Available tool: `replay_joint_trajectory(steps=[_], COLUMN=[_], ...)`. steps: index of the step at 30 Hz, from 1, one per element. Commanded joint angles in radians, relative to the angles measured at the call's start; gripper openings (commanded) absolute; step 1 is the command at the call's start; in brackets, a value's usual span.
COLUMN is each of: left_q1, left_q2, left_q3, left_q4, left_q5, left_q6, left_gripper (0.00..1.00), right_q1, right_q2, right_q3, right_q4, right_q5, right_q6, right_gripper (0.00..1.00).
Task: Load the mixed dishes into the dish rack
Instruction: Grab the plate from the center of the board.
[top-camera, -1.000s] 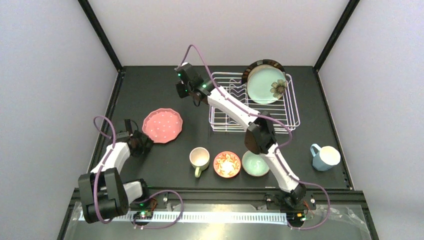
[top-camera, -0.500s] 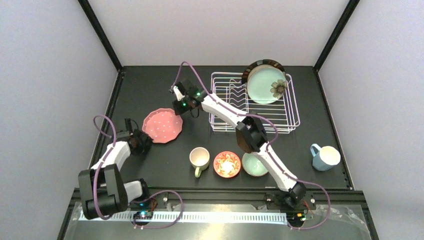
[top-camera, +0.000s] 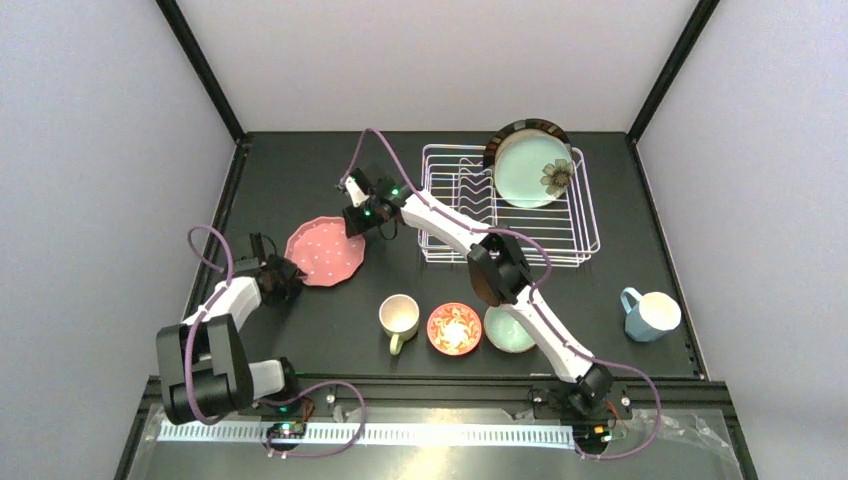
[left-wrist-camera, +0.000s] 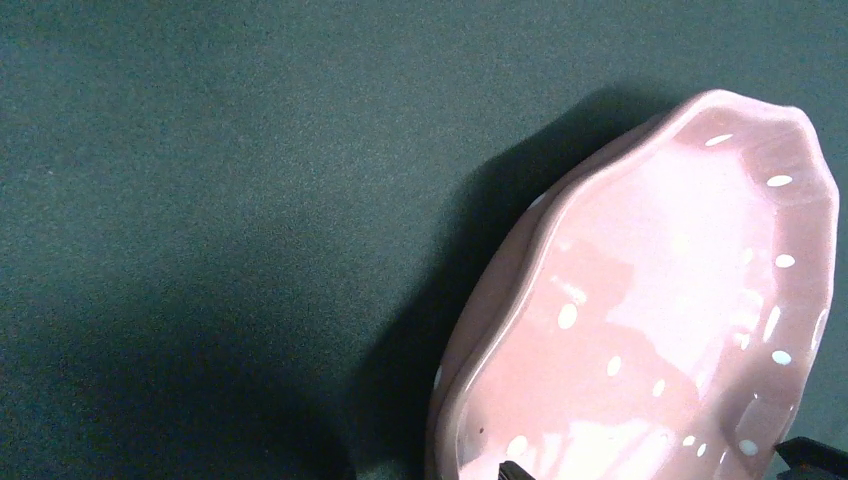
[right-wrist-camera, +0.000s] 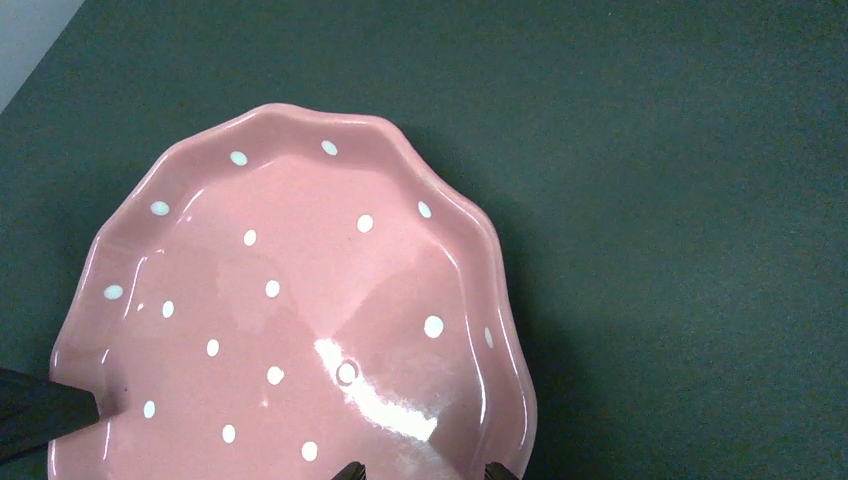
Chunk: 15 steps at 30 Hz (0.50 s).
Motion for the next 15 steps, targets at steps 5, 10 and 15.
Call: replay_joint_trajectory(steps=[5, 10, 15], left_q1=[0.004, 0.005, 0.005], left_q2=[0.056, 0.084, 0.112], left_q3=[0.009, 0.0, 0.003], left_q4=[-0.021, -0.005, 0.015], left_q5=[-0.034, -0.032, -0.035], left_q6=[0.036, 0.034, 0.031], left_gripper=[0.74, 0.69, 0.52], right_q1=[-0.02, -0.026, -0.037], right_q2=[0.049, 0.057, 0.057], right_q3=[0.036, 0.056, 0.057], right_q4=[0.002, -0.002, 0.003], right_q5=[0.014, 0.024, 0.026], right_q6=[0.038, 0.04, 0.038], right_gripper=[0.71, 0.72, 0.72])
